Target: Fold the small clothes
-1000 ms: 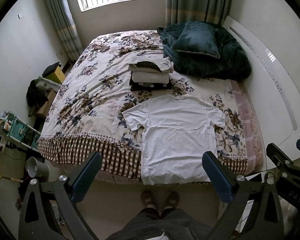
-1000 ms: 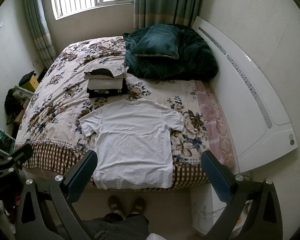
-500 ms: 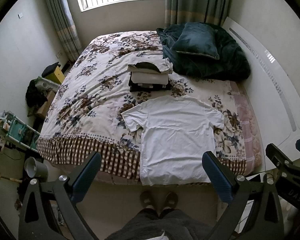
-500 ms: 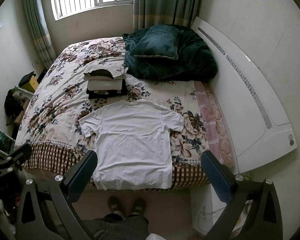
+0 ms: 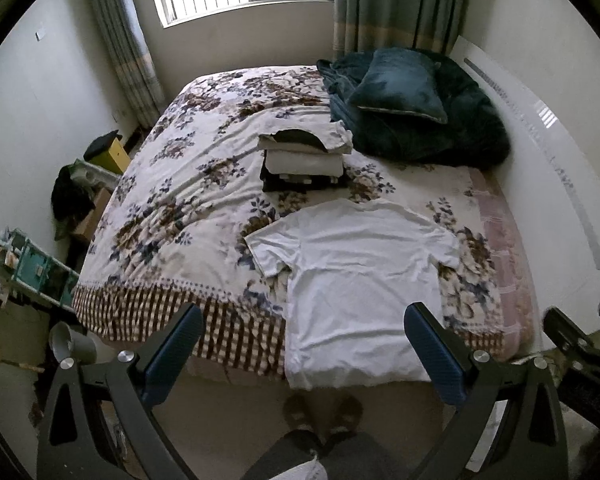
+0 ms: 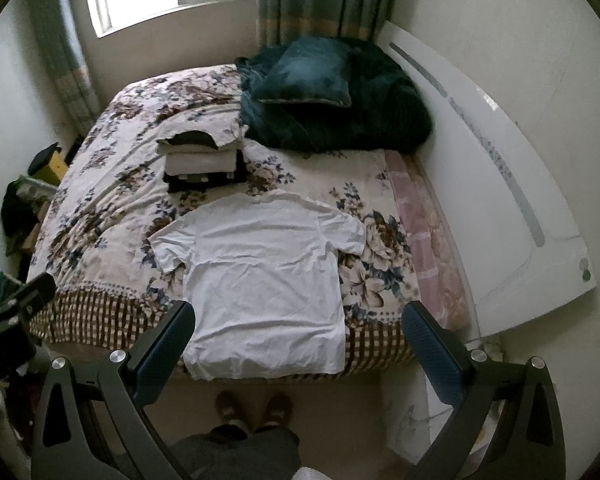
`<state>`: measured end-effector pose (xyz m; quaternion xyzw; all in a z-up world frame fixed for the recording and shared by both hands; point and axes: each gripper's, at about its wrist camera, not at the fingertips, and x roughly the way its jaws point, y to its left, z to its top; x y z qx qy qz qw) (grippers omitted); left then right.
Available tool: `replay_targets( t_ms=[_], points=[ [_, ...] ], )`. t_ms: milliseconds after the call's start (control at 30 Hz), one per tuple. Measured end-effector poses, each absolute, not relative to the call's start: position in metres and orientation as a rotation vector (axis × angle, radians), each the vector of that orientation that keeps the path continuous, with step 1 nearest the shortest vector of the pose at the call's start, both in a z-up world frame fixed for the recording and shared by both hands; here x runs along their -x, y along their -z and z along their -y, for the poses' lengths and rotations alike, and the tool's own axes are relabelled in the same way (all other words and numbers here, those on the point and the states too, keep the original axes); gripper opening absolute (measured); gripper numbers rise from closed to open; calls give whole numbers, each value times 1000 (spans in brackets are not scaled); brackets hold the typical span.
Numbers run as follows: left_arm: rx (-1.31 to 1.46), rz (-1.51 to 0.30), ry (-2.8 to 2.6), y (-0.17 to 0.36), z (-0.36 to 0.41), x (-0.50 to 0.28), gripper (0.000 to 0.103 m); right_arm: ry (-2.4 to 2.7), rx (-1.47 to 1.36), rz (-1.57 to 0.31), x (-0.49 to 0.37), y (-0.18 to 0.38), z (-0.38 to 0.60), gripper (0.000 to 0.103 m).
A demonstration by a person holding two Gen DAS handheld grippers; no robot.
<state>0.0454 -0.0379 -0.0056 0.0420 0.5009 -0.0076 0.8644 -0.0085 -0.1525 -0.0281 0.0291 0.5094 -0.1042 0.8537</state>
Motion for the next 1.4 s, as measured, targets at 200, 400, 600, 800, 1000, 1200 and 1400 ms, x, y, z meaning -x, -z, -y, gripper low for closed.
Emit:
replay_targets(
  t_ms=[200,400,600,800,1000,1200,1400],
  points=[
    [-118,-1090,50,66,53,-99,103,329,-146,-1138,-35,107,180,103],
    [-157,-1158,58,151,69,-151,103,430,-239,-1168,-93,205,229,103],
    [-162,-1216,37,245,101,-210,103,512,-289,-1220,-170,329,297,103],
    [-149,-1261,3,336,146,-272,103,525,-383,-1288,-242,459,371,103],
    [-133,-1356,-41,422,175,-310,103,572,-646,-1304,-274,568,444,102],
    [-106,-1434,-54,486,187,-331,103,591,-1076,-1241,-276,659,489,77],
    [-65,-1463,-75,510,180,-342,103,634,-1427,-1021,-275,698,489,52]
  ],
)
